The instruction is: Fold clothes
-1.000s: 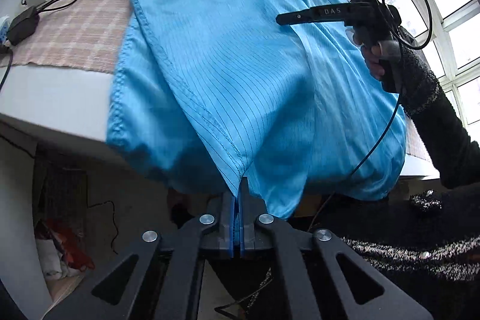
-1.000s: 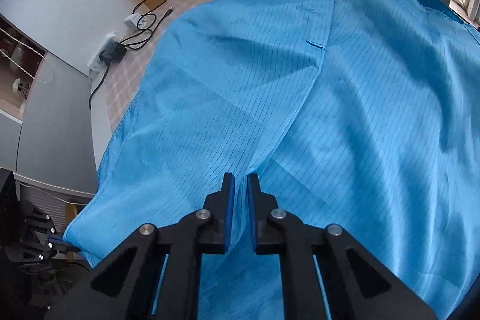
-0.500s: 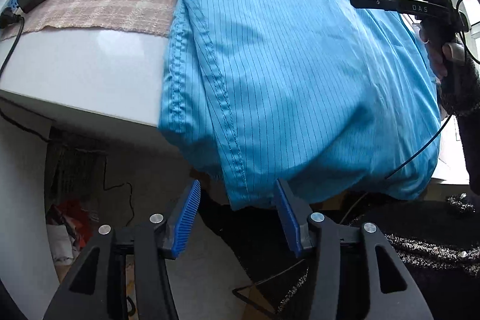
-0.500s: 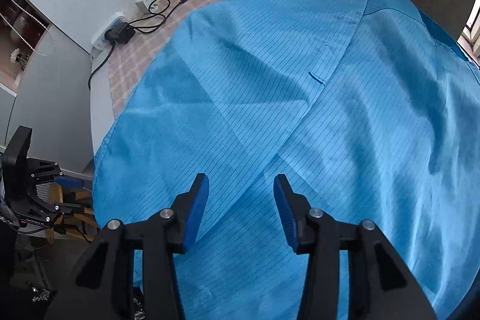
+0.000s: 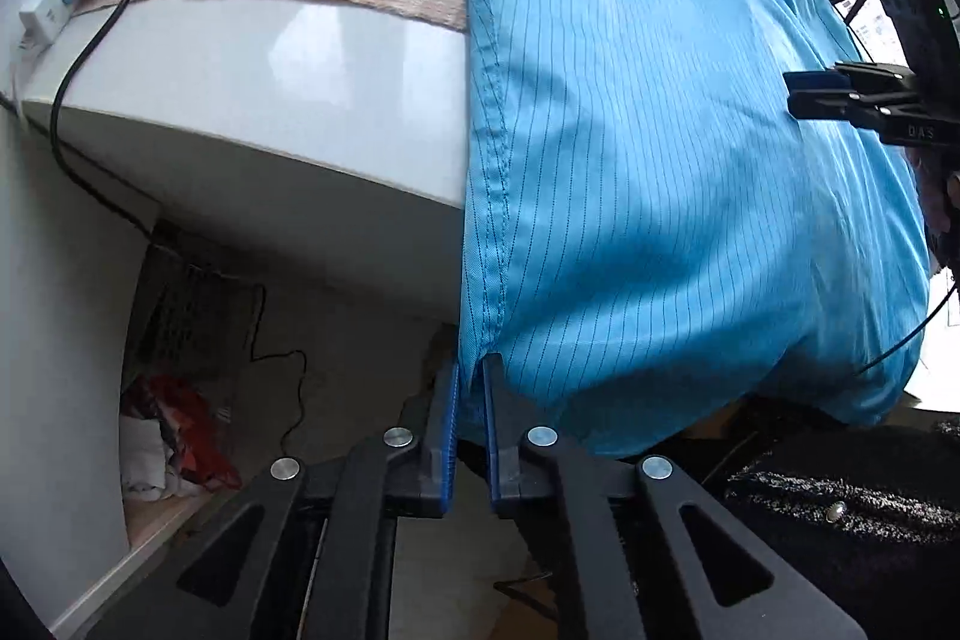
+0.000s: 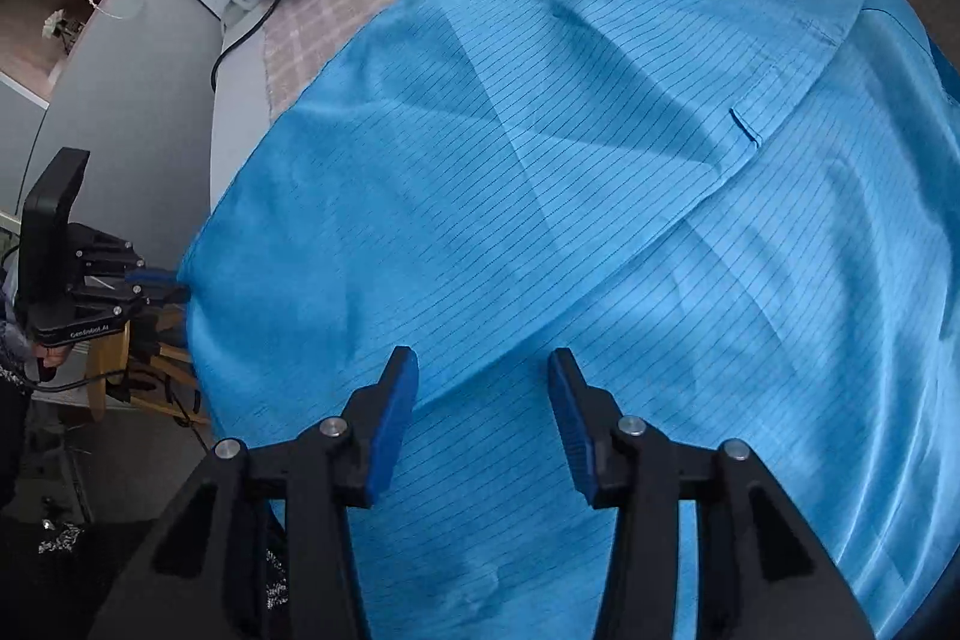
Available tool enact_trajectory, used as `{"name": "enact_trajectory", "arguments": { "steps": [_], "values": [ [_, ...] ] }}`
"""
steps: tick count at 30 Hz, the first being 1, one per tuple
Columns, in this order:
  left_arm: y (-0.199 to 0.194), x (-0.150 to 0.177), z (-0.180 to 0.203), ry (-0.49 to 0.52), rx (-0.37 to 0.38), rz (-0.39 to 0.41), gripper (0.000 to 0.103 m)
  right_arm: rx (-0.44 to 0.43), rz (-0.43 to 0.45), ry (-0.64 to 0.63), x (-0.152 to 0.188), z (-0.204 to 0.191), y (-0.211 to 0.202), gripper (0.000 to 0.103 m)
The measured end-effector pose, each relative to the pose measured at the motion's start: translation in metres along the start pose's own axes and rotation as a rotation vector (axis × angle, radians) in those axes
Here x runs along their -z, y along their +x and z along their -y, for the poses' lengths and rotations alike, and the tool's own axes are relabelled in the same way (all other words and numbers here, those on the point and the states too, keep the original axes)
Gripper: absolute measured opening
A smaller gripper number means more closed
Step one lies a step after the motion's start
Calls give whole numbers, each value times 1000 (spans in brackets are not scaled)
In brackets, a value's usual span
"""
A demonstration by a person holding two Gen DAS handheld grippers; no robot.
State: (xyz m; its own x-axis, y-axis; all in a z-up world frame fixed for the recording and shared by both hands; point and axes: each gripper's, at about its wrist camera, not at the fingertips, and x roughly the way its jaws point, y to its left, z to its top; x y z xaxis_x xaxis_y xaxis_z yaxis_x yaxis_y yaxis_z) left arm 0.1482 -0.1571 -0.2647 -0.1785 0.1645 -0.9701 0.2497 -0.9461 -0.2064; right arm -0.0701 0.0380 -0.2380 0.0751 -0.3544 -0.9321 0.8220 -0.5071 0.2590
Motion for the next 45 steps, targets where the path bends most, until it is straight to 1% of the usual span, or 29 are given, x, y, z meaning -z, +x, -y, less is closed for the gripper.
{"name": "enact_trajectory", "arguments": {
  "steps": [2,5,7,9,10,11,12,13,14,15,16,17,20,22,24,25,26,28,30,32,35,37,39,40,41,42,43,44,45],
  "values": [
    [-10,-2,5,5,25,17,18,26,15,-10,3,-3,-3,44],
    [-29,-6,29,78,82,93,25,21,86,15,0,-1,-12,44],
    [-30,-12,51,136,109,122,27,4,112,31,-6,0,-12,44],
    [-22,-20,67,168,150,110,27,16,113,33,-12,-2,-5,44],
    [-16,-23,71,183,160,89,28,15,91,38,-12,-1,1,45],
    [-9,-25,76,204,149,55,28,10,67,42,-11,-1,7,45],
    [-2,-27,80,224,138,20,28,-17,38,38,-9,-2,11,45],
    [2,-29,84,242,126,-8,28,-24,41,27,-6,0,6,45],
    [1,-31,85,253,118,-13,28,-30,44,17,-3,1,1,44],
    [-5,-37,86,256,119,-6,28,-30,52,11,0,4,-6,44],
    [-12,-45,86,261,120,6,28,0,89,31,1,14,-19,44],
    [-21,-56,86,267,119,31,28,25,134,68,1,29,-34,44],
    [-40,-107,94,318,83,85,28,82,250,212,3,86,-76,24],
    [-44,-152,103,370,57,114,29,116,309,311,5,126,-100,24],
    [-41,-200,113,412,59,127,29,172,352,388,6,164,-120,24],
    [-39,-223,126,434,63,139,29,204,369,419,6,182,-127,24],
    [-34,-246,140,465,72,148,29,214,387,459,5,203,-133,24],
    [-18,-296,169,518,106,151,29,212,415,540,0,239,-138,24],
    [5,-335,200,550,164,128,29,214,413,598,-10,269,-132,24],
    [28,-370,230,584,215,101,30,188,391,618,-21,289,-117,24],
    [58,-396,263,663,193,95,30,205,329,610,-37,306,-90,24],
    [78,-414,278,688,152,106,30,271,276,595,-43,319,-77,21],
    [92,-431,286,698,110,113,29,323,282,631,-44,340,-79,3],
    [96,-438,287,694,104,113,28,342,275,693,-42,353,-84,3],
    [93,-444,286,677,135,112,28,327,284,743,-41,361,-91,4],
    [86,-449,285,663,182,119,28,292,316,756,-41,362,-100,7],
    [78,-453,285,664,204,148,29,276,369,721,-44,355,-111,7],
    [71,-457,286,674,189,187,30,265,415,686,-47,349,-122,9],
    [64,-461,288,684,166,226,31,283,425,655,-52,345,-127,13]
  ]
}}
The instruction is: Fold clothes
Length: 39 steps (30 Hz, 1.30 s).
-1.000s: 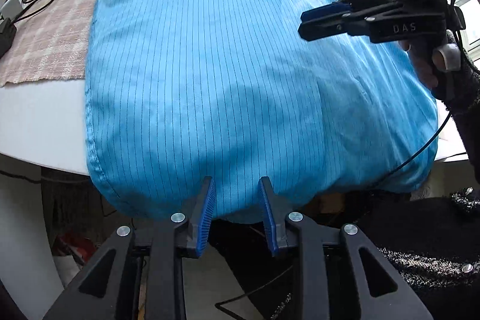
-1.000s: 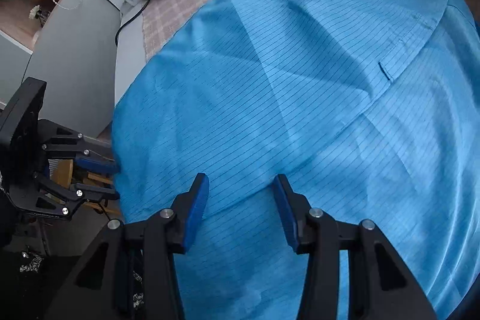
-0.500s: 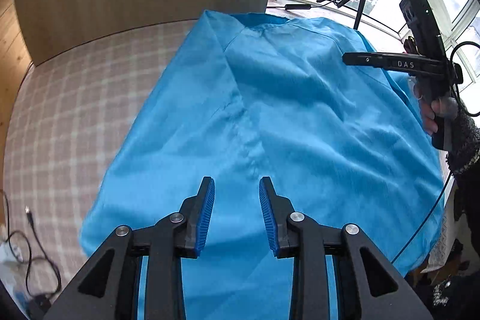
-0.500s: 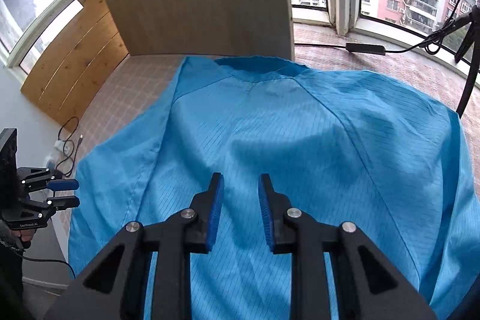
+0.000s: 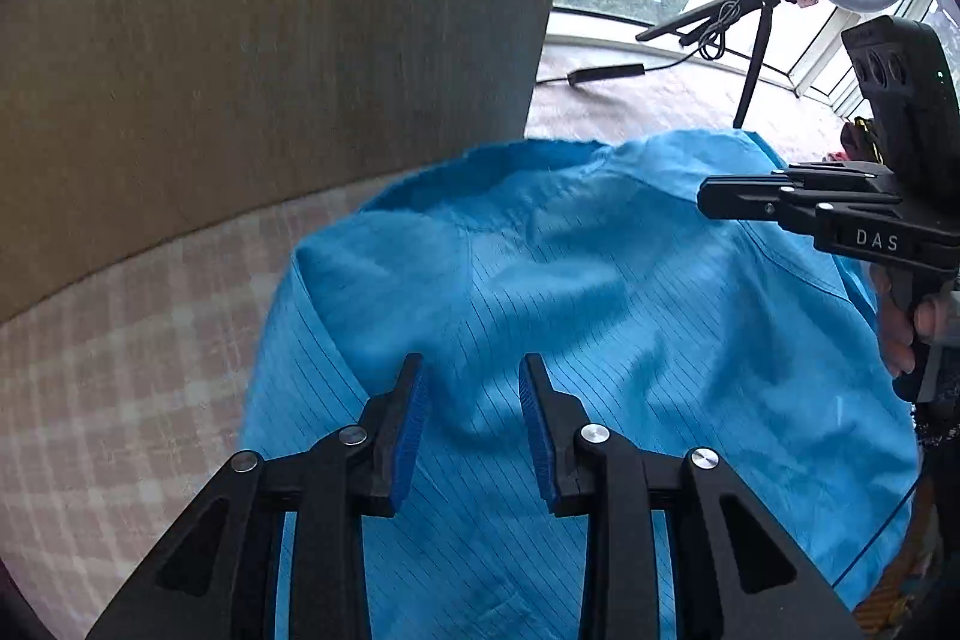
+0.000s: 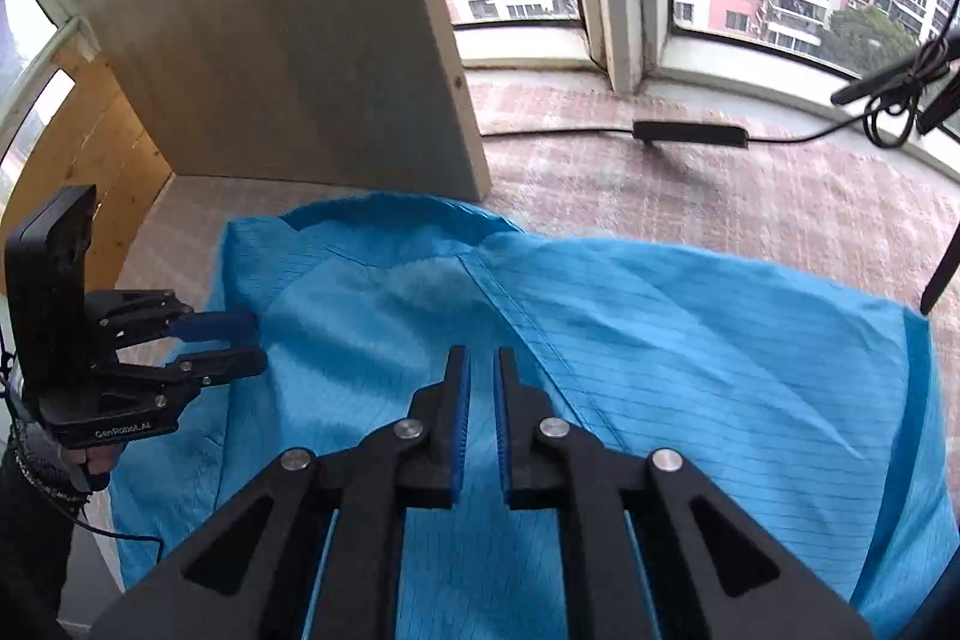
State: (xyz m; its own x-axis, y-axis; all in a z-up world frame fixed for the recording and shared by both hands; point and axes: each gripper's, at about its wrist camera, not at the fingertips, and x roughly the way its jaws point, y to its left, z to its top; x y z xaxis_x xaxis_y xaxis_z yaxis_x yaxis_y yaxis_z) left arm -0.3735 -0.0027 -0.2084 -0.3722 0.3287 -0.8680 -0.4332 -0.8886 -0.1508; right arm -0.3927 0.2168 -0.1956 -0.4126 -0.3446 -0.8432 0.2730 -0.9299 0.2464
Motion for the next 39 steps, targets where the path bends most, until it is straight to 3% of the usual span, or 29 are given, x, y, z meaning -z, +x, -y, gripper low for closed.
{"name": "enact_trajectory", "arguments": {
  "steps": [2,4,5,7,9,11,13,16,20,23,29,32,35,39],
  "values": [
    [-1,-11,-3,18,-56,20,41,13,-18,-12,-9,-3,7,22],
    [9,-20,-9,10,-23,-1,43,-9,-60,-14,-16,-4,21,22],
    [18,-23,-12,18,-55,-13,43,6,-78,-20,-17,-5,30,22],
    [33,-28,-18,36,-133,-56,34,181,-86,-34,-22,2,45,22],
    [26,-30,-30,-7,-107,-64,25,383,-84,-37,-27,15,51,22],
    [-9,-25,-40,-57,-55,5,28,386,-74,-1,-27,26,42,22],
    [-54,-11,-47,-88,-19,63,33,251,-30,51,-21,25,17,22],
    [-122,22,-48,-84,-28,140,34,154,37,-2,-11,-4,-22,22],
    [-211,84,-52,-133,-101,227,40,-14,131,-93,5,-52,-79,25],
    [-268,145,-54,-236,-153,262,42,-110,221,-153,15,-80,-119,42],
    [-346,302,-13,-462,-328,271,42,-358,299,-294,58,-129,-188,47],
    [-358,387,22,-575,-335,261,43,-438,314,-404,91,-158,-212,63],
    [-342,457,53,-664,-309,202,43,-431,273,-531,127,-190,-212,64],
    [-300,524,80,-749,-219,147,43,-444,135,-588,164,-227,-190,64]
  ]
}}
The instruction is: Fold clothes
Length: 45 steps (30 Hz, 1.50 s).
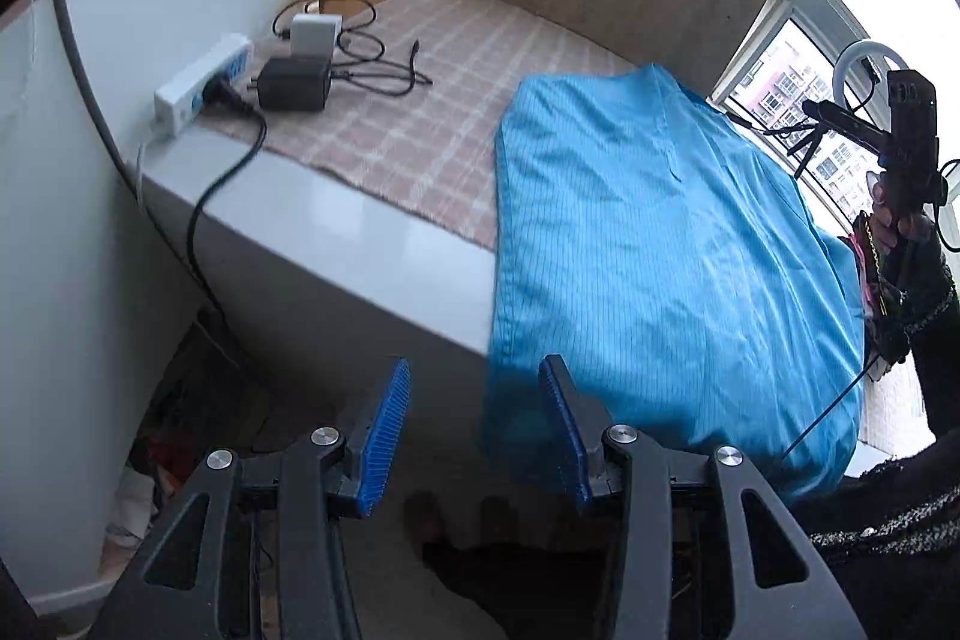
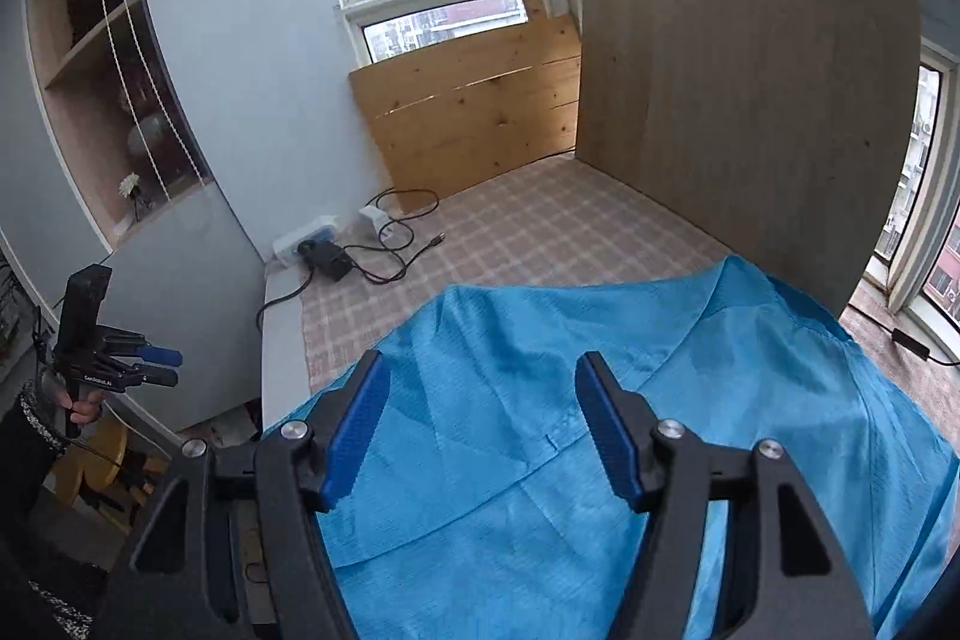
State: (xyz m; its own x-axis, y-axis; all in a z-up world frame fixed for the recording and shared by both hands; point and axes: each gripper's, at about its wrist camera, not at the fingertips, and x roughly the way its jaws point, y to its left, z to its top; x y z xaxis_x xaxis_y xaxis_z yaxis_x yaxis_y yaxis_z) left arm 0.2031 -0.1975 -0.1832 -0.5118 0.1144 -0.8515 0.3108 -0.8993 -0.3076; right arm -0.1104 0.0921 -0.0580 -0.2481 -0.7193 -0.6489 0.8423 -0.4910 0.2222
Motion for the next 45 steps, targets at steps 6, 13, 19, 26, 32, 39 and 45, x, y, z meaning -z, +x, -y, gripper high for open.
{"name": "enact_trajectory", "arguments": {
  "steps": [6,13,19,26,32,39,45],
  "values": [
    [58,49,-19,23,54,-87,43,-81,-187,36,38,-61,66,61],
    [99,59,-29,82,161,-167,43,43,-413,-186,113,-173,137,58],
    [92,55,-32,136,194,-156,43,238,-438,119,159,-140,108,58],
    [89,42,-37,188,180,-166,43,190,-403,382,177,-115,117,58],
    [96,42,-31,231,192,-184,43,111,-365,442,180,-117,122,8],
    [114,47,-33,229,234,-211,43,129,-347,472,174,-111,98,2],
    [128,47,-20,258,290,-223,43,149,-390,455,173,-113,112,2]
  ]
}}
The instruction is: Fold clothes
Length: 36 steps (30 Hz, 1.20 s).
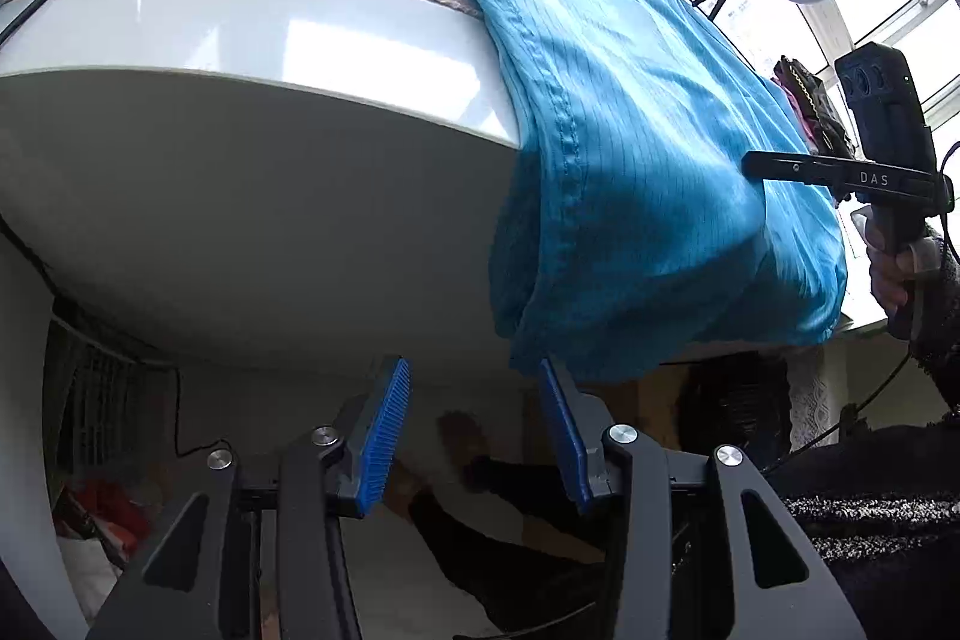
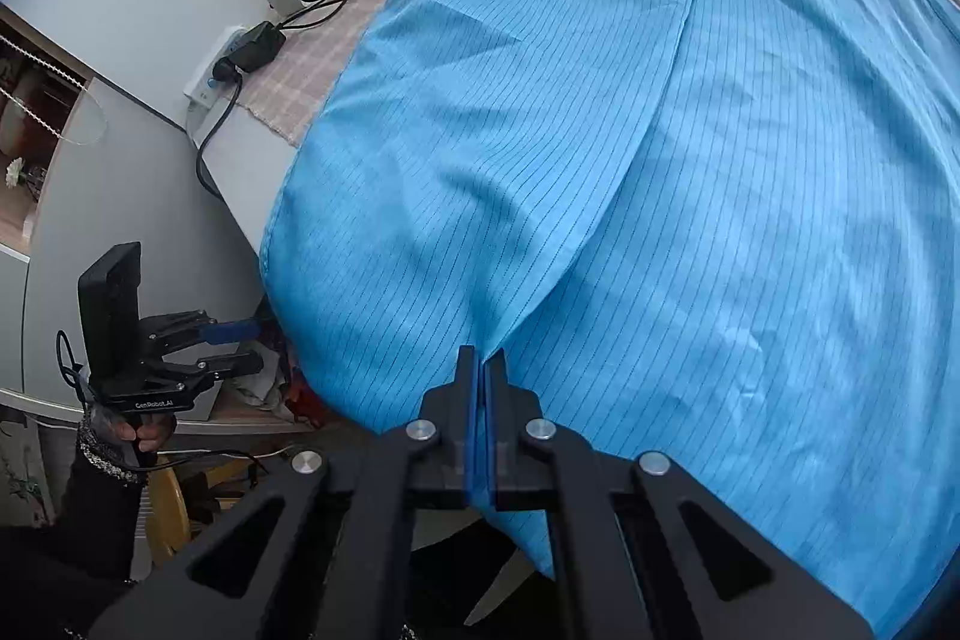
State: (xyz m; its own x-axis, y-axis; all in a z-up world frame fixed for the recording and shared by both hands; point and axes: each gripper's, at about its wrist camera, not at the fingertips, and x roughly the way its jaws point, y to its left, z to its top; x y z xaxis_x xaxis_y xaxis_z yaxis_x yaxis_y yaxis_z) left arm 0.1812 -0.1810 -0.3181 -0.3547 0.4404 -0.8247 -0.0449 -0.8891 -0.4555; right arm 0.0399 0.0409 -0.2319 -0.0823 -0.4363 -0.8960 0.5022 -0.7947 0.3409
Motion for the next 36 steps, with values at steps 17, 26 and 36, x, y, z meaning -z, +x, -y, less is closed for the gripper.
{"name": "enact_trajectory", "arguments": {
  "steps": [17,26,36],
  "values": [
    [38,-41,10,118,156,-24,46,190,-55,-95,4,-12,-6,16],
    [36,-44,17,57,205,38,3,113,-12,-81,-53,-30,-24,25],
    [12,-40,23,71,182,100,2,279,41,-205,-258,-102,53,63]
  ]
}}
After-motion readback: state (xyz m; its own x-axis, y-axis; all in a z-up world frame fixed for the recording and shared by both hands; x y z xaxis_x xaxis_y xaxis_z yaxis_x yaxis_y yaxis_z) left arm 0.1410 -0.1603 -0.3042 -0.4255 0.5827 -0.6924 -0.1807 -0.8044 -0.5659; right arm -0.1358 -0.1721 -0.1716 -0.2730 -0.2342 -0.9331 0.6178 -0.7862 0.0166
